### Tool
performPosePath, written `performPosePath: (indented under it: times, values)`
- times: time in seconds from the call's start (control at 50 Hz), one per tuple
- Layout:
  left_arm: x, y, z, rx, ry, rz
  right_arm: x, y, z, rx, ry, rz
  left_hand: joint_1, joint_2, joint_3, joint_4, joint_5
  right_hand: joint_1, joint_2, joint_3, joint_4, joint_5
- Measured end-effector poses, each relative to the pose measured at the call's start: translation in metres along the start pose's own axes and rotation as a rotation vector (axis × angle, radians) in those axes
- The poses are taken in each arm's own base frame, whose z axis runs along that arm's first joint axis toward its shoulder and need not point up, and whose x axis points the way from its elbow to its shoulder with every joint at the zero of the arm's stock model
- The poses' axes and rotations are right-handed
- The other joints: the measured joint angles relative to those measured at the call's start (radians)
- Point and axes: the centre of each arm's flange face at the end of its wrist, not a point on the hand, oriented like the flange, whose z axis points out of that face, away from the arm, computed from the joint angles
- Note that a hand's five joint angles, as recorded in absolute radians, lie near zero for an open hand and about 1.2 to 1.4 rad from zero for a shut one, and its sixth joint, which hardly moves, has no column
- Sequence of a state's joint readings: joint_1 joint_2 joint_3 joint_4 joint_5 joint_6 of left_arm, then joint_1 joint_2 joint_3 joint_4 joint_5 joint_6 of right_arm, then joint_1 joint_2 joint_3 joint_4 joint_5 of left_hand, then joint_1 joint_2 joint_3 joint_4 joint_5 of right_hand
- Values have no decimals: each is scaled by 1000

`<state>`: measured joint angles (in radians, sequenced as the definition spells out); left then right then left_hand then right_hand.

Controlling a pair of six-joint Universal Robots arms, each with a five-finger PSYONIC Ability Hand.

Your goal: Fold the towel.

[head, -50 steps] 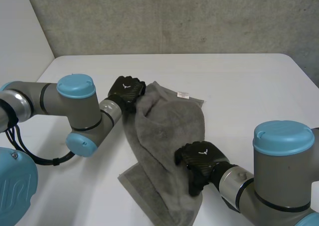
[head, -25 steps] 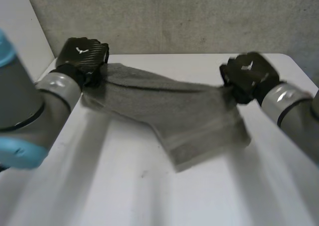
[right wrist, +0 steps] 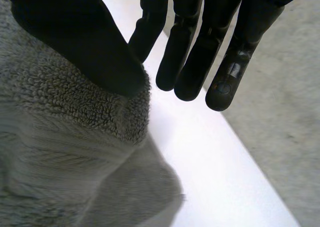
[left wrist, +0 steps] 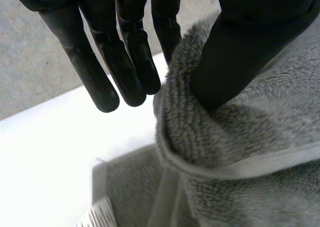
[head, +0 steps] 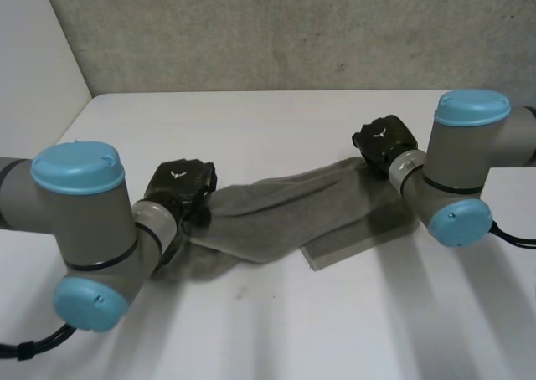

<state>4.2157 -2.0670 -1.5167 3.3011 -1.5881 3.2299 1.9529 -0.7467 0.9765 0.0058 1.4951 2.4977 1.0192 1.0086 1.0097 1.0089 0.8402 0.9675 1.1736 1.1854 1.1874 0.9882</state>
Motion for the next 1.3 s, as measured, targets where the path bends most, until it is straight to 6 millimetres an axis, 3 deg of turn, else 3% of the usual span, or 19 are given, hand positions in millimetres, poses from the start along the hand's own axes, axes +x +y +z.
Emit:
performPosePath:
  times: [0.04, 0.08, 0.1, 0.14, 0.16, 0.26, 0.3, 0.44, 0.62, 0.72, 0.76, 0.88, 1.04, 1.2, 1.3]
  values:
    - [-1, -2, 6, 20, -3, -3, 2, -1, 4, 8, 26, -9, -210, -170, -170, -171, -172, -106, -138, -119, -121, -114]
    - [-2, -8, 10, 45, -5, -4, 8, -7, 6, 31, 73, -17, -486, -462, -451, -452, -460, -465, -556, -528, -529, -505]
    - [-2, -12, 11, 61, -5, -3, 12, -12, 5, 46, 94, -16, -550, -539, -539, -532, -539, -570, -681, -677, -679, -654]
    - [-3, -17, 11, 78, -6, -2, 15, -17, 2, 58, 108, -12, -550, -539, -539, -532, -539, -570, -681, -677, -679, -654]
    - [-3, -21, 10, 90, -6, -1, 18, -21, -1, 67, 116, -7, -594, -584, -584, -587, -594, -653, -810, -818, -822, -800]
    - [-5, -45, -3, 150, -10, 2, 30, -41, -25, 102, 132, 32, -680, -674, -673, -673, -681, -663, -820, -843, -853, -839]
    - [-7, -56, -11, 175, -14, 2, 35, -50, -43, 110, 128, 61, -694, -688, -689, -689, -697, -663, -820, -843, -853, -839]
    - [-21, -68, -23, 189, -28, -2, 28, -47, -78, 73, 75, 103, -708, -704, -704, -704, -712, -663, -820, -843, -853, -838]
    - [-62, -52, -11, 140, 16, -24, -11, -23, -115, -36, -80, 236, -708, -702, -702, -702, -709, -663, -820, -841, -851, -824]
    - [-67, -41, -3, 113, 66, -34, -23, -21, -122, -53, -118, 309, -708, -701, -702, -702, -709, -663, -820, -841, -851, -824]
    - [-67, -24, 8, 74, 146, -50, -39, -21, -128, -64, -174, 419, -708, -701, -701, -702, -706, -663, -820, -842, -851, -824]
    - [-65, -8, 18, 42, 209, -64, -62, -20, -129, -70, -258, 544, -707, -700, -701, -702, -705, -663, -820, -842, -851, -824]
    - [-62, 11, 28, 6, 235, -75, -107, -20, -114, -38, -358, 645, -654, -643, -643, -643, -647, -663, -820, -841, -851, -823]
    - [-62, 19, 35, 5, 233, -41, -133, -19, -97, -27, -395, 666, -592, -582, -582, -581, -586, -654, -817, -823, -821, -792]
    - [-62, 23, 36, 3, 234, 4, -141, -18, -84, -19, -392, 659, -437, -433, -435, -433, -443, -591, -745, -747, -749, -734]
